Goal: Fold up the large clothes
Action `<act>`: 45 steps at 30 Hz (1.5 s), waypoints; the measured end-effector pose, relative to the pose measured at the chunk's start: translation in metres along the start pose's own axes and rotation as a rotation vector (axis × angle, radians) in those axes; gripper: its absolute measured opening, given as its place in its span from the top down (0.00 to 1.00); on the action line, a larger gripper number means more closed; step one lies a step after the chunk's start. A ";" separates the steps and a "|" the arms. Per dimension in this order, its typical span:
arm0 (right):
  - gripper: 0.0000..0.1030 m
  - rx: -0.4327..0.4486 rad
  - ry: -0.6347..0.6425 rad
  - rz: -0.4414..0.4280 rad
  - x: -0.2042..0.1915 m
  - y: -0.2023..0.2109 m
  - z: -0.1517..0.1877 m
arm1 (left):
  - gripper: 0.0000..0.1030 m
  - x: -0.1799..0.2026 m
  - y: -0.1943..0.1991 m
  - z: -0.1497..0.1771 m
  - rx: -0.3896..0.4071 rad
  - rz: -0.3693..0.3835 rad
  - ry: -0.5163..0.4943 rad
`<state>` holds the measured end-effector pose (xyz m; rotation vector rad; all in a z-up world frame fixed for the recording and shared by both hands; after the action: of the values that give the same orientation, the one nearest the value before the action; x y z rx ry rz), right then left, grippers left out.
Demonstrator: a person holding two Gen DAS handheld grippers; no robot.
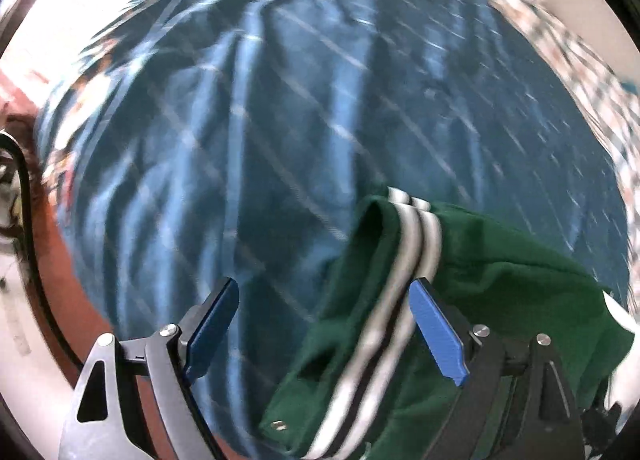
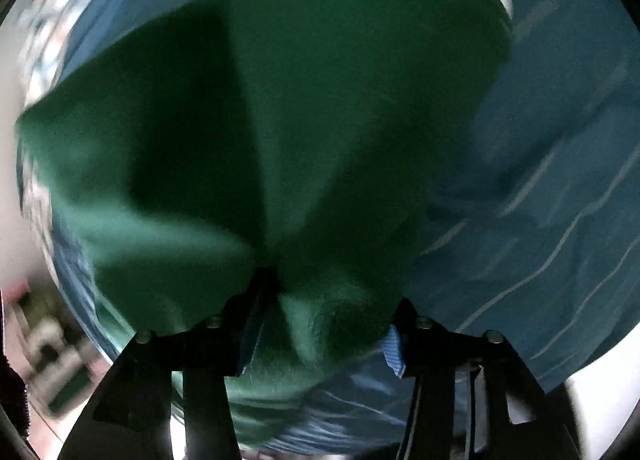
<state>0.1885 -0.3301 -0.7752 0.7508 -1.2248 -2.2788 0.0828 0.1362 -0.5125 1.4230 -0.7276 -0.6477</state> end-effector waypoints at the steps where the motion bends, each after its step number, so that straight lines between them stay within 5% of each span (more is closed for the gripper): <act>1: 0.36 0.003 0.030 0.026 -0.002 0.004 0.002 | 0.15 0.006 -0.006 -0.003 -0.007 -0.002 -0.020; 5: 0.28 0.103 0.208 0.163 -0.018 0.042 0.013 | 0.21 0.036 -0.036 -0.020 -0.006 -0.051 -0.122; 6: 0.28 0.136 0.255 0.190 -0.027 0.049 0.012 | 0.48 0.043 -0.035 -0.024 0.032 -0.069 -0.153; 7: 0.26 0.176 0.312 0.221 -0.036 0.058 0.013 | 0.88 0.050 -0.033 -0.027 0.062 -0.079 -0.178; 8: 0.24 0.223 0.381 0.252 -0.052 0.068 0.010 | 0.93 0.053 -0.030 -0.030 0.080 -0.129 -0.190; 13: 0.15 0.306 0.668 0.225 -0.158 0.075 -0.033 | 0.97 0.056 -0.013 -0.037 0.146 -0.144 -0.193; 16: 0.15 0.223 0.756 0.222 -0.204 0.051 -0.070 | 0.98 0.058 -0.009 -0.039 0.154 -0.141 -0.178; 18: 0.18 0.067 0.761 0.184 -0.223 0.020 -0.087 | 0.98 0.060 -0.007 -0.040 0.162 -0.144 -0.175; 20: 0.89 0.012 0.762 0.149 -0.238 0.000 -0.095 | 0.98 0.058 -0.004 -0.041 0.174 -0.142 -0.174; 22: 0.90 0.057 0.783 0.162 -0.246 -0.001 -0.095 | 0.98 0.059 -0.001 -0.045 0.186 -0.146 -0.169; 27: 0.90 0.169 0.730 0.024 -0.276 0.025 -0.095 | 0.98 0.059 -0.001 -0.058 0.207 -0.142 -0.144; 34: 0.89 0.128 0.639 0.130 -0.267 -0.028 -0.138 | 0.98 0.066 -0.056 -0.085 0.112 -0.181 -0.152; 36: 0.83 0.090 0.595 0.165 -0.268 -0.045 -0.145 | 0.96 0.064 -0.062 -0.089 0.092 -0.180 -0.144; 38: 0.66 0.083 0.538 0.163 -0.268 -0.041 -0.148 | 0.94 0.061 -0.055 -0.092 0.090 -0.174 -0.125; 41: 0.48 0.161 0.544 0.181 -0.268 -0.010 -0.135 | 0.93 0.052 -0.028 -0.093 0.126 -0.130 -0.077; 45: 0.45 0.299 0.643 0.200 -0.268 0.037 -0.088 | 0.92 0.042 0.018 -0.084 0.215 -0.123 -0.017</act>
<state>0.4520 -0.2396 -0.7169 1.2773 -1.2489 -1.5204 0.1737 0.1578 -0.4933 1.6721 -0.7444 -0.6932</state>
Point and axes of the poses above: each gripper's, at about its wrist camera, not at the fingertips, and y roughly against the way its jaws point, x to its right, z to its underside, the point moved 5 cm from there along -y, roughly the way its jaws point, and after that the axes turned 8 degrees about -x, right-handed, at the moved point
